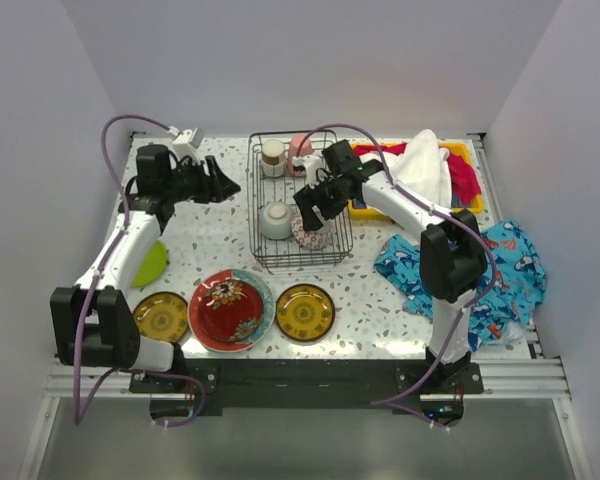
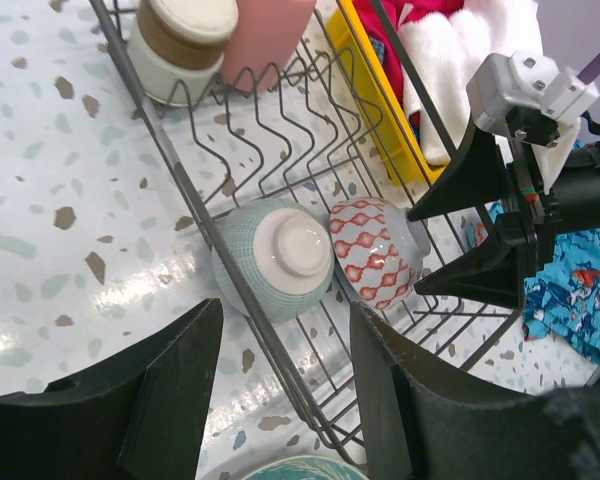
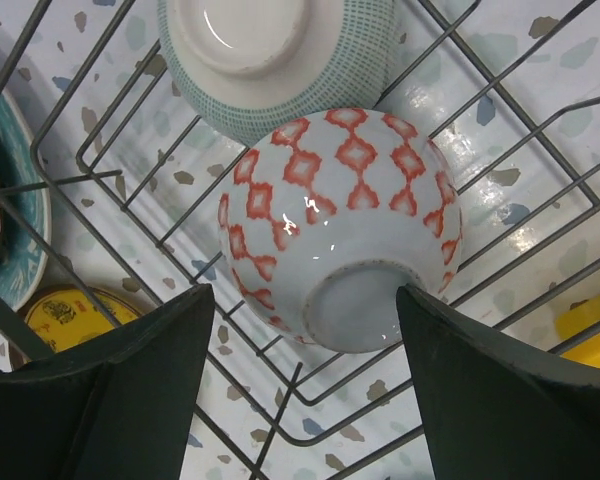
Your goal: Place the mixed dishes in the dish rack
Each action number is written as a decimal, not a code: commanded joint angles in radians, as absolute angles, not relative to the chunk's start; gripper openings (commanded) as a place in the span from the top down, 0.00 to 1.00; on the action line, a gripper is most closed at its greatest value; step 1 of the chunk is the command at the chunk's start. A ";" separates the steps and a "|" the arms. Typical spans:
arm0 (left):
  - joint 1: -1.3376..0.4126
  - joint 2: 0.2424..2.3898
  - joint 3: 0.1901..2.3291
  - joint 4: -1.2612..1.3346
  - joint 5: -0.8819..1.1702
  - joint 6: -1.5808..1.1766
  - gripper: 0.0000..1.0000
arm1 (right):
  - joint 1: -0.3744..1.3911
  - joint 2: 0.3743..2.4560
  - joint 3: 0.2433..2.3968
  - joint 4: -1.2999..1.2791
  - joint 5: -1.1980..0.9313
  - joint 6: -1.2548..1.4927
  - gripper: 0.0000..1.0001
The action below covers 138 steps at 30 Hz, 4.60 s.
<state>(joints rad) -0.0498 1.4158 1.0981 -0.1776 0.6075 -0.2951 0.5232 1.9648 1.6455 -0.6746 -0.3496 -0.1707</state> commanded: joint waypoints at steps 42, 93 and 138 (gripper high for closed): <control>0.173 1.284 0.966 -0.034 0.738 -0.448 0.43 | 0.446 2.023 1.700 -0.670 -0.419 -0.095 0.57; 0.210 1.143 0.776 0.097 0.764 -0.543 0.43 | 0.620 1.983 1.790 -0.841 -0.160 -0.311 0.60; 0.262 1.423 1.148 -0.678 0.229 0.396 0.44 | 0.584 1.709 1.574 -0.460 -0.321 -0.077 0.25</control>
